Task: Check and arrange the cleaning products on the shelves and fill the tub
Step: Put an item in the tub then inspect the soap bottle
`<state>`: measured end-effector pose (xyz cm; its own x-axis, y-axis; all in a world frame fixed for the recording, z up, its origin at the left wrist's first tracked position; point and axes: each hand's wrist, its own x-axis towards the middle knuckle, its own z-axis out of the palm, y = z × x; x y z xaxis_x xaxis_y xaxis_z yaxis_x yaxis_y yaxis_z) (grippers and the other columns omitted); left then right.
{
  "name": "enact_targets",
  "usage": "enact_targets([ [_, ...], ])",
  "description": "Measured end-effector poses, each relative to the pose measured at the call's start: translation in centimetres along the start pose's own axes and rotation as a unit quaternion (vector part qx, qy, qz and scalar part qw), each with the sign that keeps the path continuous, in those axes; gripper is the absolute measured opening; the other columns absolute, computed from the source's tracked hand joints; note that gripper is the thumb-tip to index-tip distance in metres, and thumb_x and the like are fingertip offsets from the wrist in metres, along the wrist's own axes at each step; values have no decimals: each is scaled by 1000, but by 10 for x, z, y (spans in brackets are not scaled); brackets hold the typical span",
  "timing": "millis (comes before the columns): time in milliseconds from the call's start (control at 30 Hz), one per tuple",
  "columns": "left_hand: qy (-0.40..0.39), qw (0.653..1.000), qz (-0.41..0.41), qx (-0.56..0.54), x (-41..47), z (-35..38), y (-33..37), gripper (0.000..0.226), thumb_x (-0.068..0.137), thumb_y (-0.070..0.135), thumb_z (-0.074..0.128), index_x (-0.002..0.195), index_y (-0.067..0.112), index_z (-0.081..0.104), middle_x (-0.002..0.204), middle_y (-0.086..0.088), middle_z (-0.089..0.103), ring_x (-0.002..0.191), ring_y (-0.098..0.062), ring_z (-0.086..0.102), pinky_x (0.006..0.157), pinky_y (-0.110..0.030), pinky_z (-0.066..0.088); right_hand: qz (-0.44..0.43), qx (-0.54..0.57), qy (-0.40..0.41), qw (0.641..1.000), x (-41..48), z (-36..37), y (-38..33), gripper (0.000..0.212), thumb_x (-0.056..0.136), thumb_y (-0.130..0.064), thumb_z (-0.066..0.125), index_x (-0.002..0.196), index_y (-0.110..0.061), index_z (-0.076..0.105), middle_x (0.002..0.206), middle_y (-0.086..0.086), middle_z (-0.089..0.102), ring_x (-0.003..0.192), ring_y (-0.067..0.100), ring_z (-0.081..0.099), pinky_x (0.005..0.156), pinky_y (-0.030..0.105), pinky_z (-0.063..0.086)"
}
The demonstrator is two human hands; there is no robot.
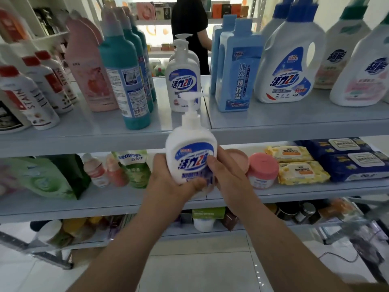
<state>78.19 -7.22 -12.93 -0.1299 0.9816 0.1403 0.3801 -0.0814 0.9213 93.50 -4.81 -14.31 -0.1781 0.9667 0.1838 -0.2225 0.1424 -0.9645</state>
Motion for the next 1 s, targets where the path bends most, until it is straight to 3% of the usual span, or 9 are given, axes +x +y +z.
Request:
enact_targets([
  [133,-60,998,-6,-15,0,-14,-27,58,77,26,86,114,36,42,121,-3,58,90,-2,63,62,-7,49,26,32,50,998,-6,21,24,20,100,-36,64,117,-31,71,119,4,74,115,24,69,94,44,58],
  [233,-152,983,-13,-97,6,-32,-43,51,80,29,84,115,45,50,112,9,70,96,-7,70,73,-18,57,77,117,77,987,-10,35,33,38,99,-49,57,125,-23,69,122,11,73,116,30,69,92,46,60],
  [333,-262,910,-126,-294,7,-36,-57,60,60,31,75,118,39,60,100,3,78,88,-17,75,68,-34,61,113,210,50,970,-18,51,34,60,90,-63,41,99,-21,84,102,9,79,95,24,76,76,34,63],
  [400,-291,835,-228,-409,5,-30,-62,48,65,27,70,111,14,69,91,-8,78,75,-21,75,61,-33,60,95,214,24,972,-24,62,36,62,68,-74,73,97,-20,83,93,4,78,83,18,76,70,33,62],
  [467,-334,799,-274,-419,2,-25,-68,27,79,28,60,88,9,77,82,-14,72,66,-28,69,61,-35,57,82,153,73,982,-29,63,43,93,46,-75,88,118,-19,71,97,2,75,85,18,72,72,45,62],
  [533,-352,811,-261,-387,1,-16,-77,34,97,29,51,90,12,79,91,-21,70,76,-36,68,71,-44,57,75,43,121,989,-37,55,50,103,48,-74,89,132,-26,55,100,1,72,87,18,70,69,48,61],
  [667,-386,822,-237,-345,-1,-2,-92,39,100,48,51,122,22,71,120,-14,73,108,-36,71,96,-60,54,59,-115,254,959,-66,38,55,66,63,-49,84,122,-50,56,109,-8,75,100,16,73,86,43,61],
  [800,-423,873,-145,-195,-10,31,-95,26,101,42,58,121,26,62,115,-5,74,101,-27,74,86,-58,60,71,-39,366,927,-100,20,62,66,73,-47,82,133,-37,57,116,3,74,105,26,73,91,54,59],
  [1000,-476,852,-175,-133,-40,103,-75,41,96,53,50,120,24,67,108,-6,76,95,-27,75,75,-54,63,71,28,433,898,-155,-29,39,26,102,-30,60,127,-37,63,118,2,75,105,24,73,90,45,62],
])
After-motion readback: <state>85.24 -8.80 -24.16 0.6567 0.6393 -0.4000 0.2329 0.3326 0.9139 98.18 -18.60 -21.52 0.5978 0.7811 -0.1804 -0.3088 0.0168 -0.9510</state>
